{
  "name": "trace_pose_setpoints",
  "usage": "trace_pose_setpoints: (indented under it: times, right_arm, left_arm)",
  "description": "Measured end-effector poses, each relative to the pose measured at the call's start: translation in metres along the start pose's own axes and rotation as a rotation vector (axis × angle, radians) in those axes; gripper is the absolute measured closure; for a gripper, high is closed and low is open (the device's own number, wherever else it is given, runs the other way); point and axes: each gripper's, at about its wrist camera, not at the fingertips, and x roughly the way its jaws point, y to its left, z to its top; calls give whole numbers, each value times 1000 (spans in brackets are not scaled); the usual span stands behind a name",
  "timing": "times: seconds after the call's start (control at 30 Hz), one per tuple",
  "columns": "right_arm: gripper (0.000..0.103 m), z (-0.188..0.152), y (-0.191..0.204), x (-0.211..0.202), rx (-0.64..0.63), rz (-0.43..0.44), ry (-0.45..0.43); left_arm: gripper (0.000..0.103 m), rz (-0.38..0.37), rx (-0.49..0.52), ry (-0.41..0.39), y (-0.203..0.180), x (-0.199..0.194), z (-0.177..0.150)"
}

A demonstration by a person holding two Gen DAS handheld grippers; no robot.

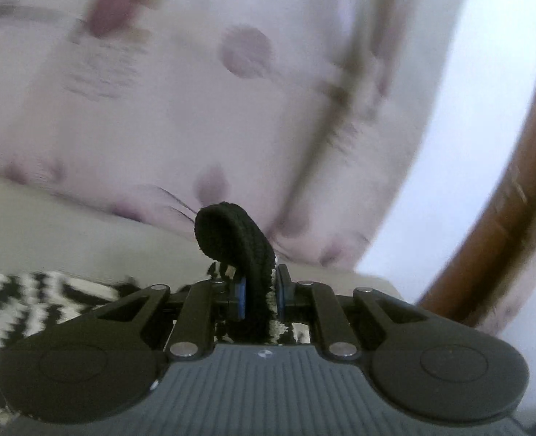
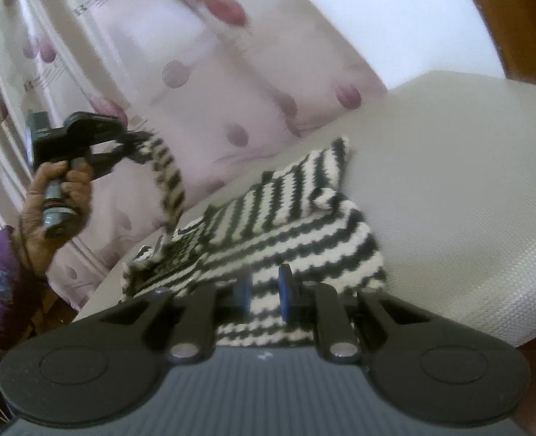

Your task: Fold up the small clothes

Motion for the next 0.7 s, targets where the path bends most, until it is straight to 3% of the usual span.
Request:
trace_pose_setpoints:
  times: [0.23,0.43,0.47,0.53,0.57,0.6,0.67,0.7]
  right_arm:
    - [88,6,-21,4,38,9,-20]
    - [88,19,-27,10,40,26,-30]
    - [88,22,-26,12,33,30,-32]
    - [88,30,-23,17,14,43,-31]
    - [88,35,-20,20,5,53,-30]
    - [88,40,-17,23,-5,60,-30]
    - [85,51,-10,32,-43,70,-35]
    - [78,57,-7,37,-62,73,-32]
  left_arm:
    - [87,-81,126,108,-38,56,-53]
    - [86,-180,213,196,-43,81,-83]
    - [81,-203,219,201,-43,80,-85]
    - [46,-233,220,181,-43,69,-84]
    - [16,-235,220,149,-43,63,-83]
    - [0,-231,216,92,-42,52,-81]
    - [1,-236,210,18,-36,30,-79]
    - [0,-239,223,11,-32,21,-77]
